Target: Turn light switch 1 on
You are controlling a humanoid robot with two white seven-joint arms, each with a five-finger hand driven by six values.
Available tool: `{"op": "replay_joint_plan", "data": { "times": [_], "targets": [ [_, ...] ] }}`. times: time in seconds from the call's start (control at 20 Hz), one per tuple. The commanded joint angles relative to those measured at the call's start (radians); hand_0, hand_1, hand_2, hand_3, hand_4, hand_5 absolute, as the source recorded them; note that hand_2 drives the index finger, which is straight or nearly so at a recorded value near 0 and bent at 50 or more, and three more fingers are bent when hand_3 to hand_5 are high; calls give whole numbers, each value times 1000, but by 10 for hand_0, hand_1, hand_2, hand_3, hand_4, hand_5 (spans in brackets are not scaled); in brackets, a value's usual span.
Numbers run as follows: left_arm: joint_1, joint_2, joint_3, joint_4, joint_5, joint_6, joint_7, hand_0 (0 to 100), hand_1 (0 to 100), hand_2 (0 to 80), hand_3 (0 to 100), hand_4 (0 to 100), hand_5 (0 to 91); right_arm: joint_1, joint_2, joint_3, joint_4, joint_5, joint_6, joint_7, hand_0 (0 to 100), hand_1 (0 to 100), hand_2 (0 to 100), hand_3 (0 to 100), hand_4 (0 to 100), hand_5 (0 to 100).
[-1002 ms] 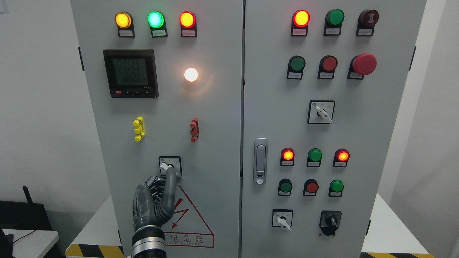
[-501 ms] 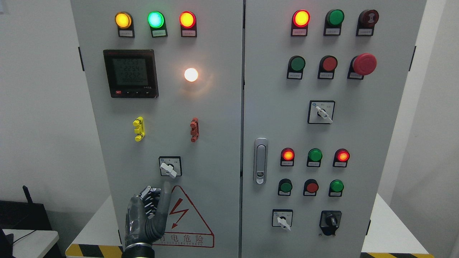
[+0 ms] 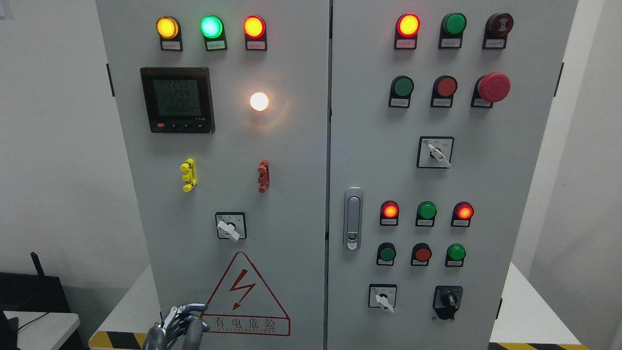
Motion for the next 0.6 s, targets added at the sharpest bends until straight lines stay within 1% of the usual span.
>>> {"op": "replay_joint_plan", "data": {
  "times": [0.0,0.05,0.1,0.2,0.3,0.35,0.45,0.55],
  "targets": [
    [186,28,356,210,2,-57,-64,78,7,0,190,231,120,0,0,20,0,-26,0,-1,120,389,0,0,0,0],
    [191,27,393,273,2,-57,-64,114,0,0,136,184,102,0,0,20,0,-26,0,-1,120,389,0,0,0,0],
    [192,27,430,344,2,-59,-64,132,0,0,109,159,87,0,0,20,0,-26,0,-1,120,389,0,0,0,0],
    [196,27,498,474,1,-59,-64,218,16,0,42,110,52,0,0,20,0,-26,0,-1,120,389,0,0,0,0],
    [197,28,541,606,2,-73,-65,254,39,0,28,103,38,0,0,20,0,-26,0,-1,120,389,0,0,0,0],
    [208,30,556,684,2,-96,-67,277,44,0,30,99,13,0,0,20,0,-26,0,-1,120,389,0,0,0,0],
    [234,51,562,838,2,-145,-82,293,62,0,31,94,0,0,0,20,0,-26,0,-1,120,389,0,0,0,0],
    [257,59,562,1003,2,-198,-84,298,85,0,15,85,0,0,0,20,1,-26,0,-1,120,389,0,0,0,0]
  ]
}}
